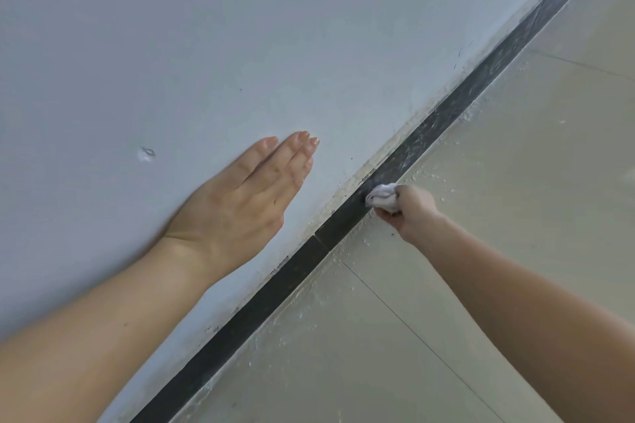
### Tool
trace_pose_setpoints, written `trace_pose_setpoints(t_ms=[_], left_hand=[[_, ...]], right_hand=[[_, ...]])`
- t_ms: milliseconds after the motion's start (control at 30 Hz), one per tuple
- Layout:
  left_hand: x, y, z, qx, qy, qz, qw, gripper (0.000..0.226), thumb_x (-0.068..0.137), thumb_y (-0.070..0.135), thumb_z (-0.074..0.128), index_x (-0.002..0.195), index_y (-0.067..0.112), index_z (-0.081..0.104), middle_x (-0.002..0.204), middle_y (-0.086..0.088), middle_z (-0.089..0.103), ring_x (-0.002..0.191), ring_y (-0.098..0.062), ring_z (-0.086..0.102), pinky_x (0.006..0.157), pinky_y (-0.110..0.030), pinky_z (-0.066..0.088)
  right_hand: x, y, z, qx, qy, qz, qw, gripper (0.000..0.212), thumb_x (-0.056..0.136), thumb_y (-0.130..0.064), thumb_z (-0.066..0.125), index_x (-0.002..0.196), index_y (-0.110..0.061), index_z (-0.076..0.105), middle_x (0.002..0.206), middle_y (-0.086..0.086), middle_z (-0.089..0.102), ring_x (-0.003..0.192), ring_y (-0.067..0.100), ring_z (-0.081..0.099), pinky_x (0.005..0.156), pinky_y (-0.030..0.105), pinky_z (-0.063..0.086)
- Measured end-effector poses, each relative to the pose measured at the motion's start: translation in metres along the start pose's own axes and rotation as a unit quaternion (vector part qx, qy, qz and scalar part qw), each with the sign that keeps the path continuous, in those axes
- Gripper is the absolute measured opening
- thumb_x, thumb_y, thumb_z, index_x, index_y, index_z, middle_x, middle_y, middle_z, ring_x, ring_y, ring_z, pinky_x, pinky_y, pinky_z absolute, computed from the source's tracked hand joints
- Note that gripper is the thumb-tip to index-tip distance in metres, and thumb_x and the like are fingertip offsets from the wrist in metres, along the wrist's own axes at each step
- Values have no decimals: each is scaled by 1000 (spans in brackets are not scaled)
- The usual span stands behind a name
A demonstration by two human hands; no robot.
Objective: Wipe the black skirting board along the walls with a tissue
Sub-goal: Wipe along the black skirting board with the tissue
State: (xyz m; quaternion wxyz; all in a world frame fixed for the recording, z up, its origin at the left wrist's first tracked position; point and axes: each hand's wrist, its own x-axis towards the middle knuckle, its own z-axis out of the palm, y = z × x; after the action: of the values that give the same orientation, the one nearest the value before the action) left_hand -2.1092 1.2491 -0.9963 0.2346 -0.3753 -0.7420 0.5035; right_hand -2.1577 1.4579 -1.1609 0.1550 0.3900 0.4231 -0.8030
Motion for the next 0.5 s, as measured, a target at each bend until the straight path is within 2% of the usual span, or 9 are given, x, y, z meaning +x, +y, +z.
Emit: trace_pose_setpoints(t_ms=[67, 133, 233, 267, 333, 367, 433, 467, 500], left_hand=[[0, 0, 0, 4, 4, 0, 1000, 60, 96, 25, 19, 149, -3, 18, 157, -16, 16, 145, -28, 19, 117, -45, 3], [1, 0, 0, 6, 2, 2, 1000, 60, 96, 25, 18, 148, -4, 18, 157, -17, 16, 145, -29, 20, 117, -46, 3], [2, -1, 0, 2, 3, 0, 1000, 61, 95, 25, 22, 148, -3, 20, 157, -16, 19, 144, -28, 21, 117, -45, 5], [2, -1, 0, -1, 7, -1, 1000, 61, 94, 26, 24, 148, -3, 21, 156, -16, 20, 144, -28, 22, 117, -45, 5], [3, -1, 0, -5, 15, -3, 1000, 61, 94, 26, 26, 148, -3, 22, 156, -16, 21, 144, -28, 23, 117, -44, 7], [3, -2, 0, -8, 19, -5, 1000, 61, 94, 25, 27, 148, -3, 23, 156, -16, 22, 143, -28, 24, 116, -44, 8], [3, -3, 0, -12, 23, -7, 1000, 60, 94, 25, 28, 147, -3, 25, 156, -15, 23, 143, -27, 25, 116, -43, 9], [3, -2, -1, -11, 22, -6, 1000, 60, 94, 25, 27, 147, -3, 25, 156, -15, 24, 143, -27, 25, 116, -43, 9], [3, -2, -1, -9, 21, -6, 1000, 60, 95, 25, 26, 147, -3, 24, 156, -15, 23, 143, -27, 25, 116, -43, 9]], right_hand=[[5, -17, -15, 77, 44, -23, 996, 13, 92, -4, 44, 103, -9, 50, 83, 6, 54, 68, 17, 56, 55, 25, 58], [-5, -16, -21, 58, 67, 4, 996, 15, 88, -4, 44, 89, -8, 59, 74, 9, 58, 59, 18, 56, 59, 29, 56], [-32, 21, -9, 36, -115, 136, 983, 27, 89, -3, 34, 71, -10, 53, 57, 1, 54, 42, 11, 48, 45, 24, 47], [-42, 37, -2, -5, -151, 175, 973, 26, 91, -7, 35, 73, -11, 53, 61, 2, 55, 45, 12, 50, 45, 24, 48], [-60, 57, 14, -109, -183, 187, 959, 18, 93, -10, 41, 86, -6, 57, 78, 12, 62, 61, 21, 60, 55, 30, 57], [-66, 60, 22, -141, -178, 170, 959, 15, 93, -8, 43, 88, -3, 56, 83, 16, 61, 67, 23, 61, 65, 34, 59], [-59, 50, 31, -223, -141, 125, 957, 18, 93, 0, 44, 76, -4, 49, 78, 13, 56, 71, 21, 57, 89, 38, 54], [-53, 37, 32, -223, -107, 117, 962, 23, 92, 2, 46, 71, -5, 46, 75, 11, 54, 74, 20, 56, 94, 38, 51], [-48, 25, 30, -195, -72, 98, 973, 23, 91, 2, 49, 70, -6, 47, 77, 10, 55, 76, 20, 57, 92, 37, 53]])
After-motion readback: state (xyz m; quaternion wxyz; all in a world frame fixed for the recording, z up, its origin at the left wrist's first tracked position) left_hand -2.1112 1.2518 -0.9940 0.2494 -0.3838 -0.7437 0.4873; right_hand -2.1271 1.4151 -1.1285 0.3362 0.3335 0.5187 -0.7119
